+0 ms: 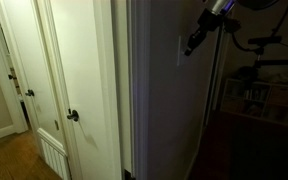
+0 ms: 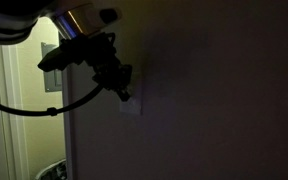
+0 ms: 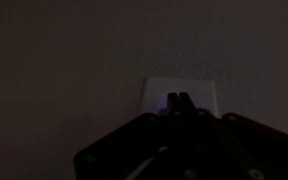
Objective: Turn on the light switch
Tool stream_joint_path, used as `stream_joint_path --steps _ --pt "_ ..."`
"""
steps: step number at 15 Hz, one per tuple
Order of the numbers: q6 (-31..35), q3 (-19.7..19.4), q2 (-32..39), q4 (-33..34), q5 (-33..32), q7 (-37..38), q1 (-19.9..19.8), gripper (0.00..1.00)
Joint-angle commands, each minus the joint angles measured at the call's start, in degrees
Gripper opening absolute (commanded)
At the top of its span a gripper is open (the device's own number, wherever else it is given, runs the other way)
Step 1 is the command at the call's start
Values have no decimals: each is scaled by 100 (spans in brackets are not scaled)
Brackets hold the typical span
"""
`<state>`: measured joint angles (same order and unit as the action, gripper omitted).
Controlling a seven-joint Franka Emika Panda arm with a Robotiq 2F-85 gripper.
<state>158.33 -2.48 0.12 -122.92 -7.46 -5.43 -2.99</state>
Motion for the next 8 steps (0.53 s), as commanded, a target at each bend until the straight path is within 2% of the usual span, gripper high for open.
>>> stream_joint_path --steps 1,8 --pt "78 -42 -282 -101 -247 199 -23 5" --pt "-96 -3 -648 -162 -517 355 -55 5"
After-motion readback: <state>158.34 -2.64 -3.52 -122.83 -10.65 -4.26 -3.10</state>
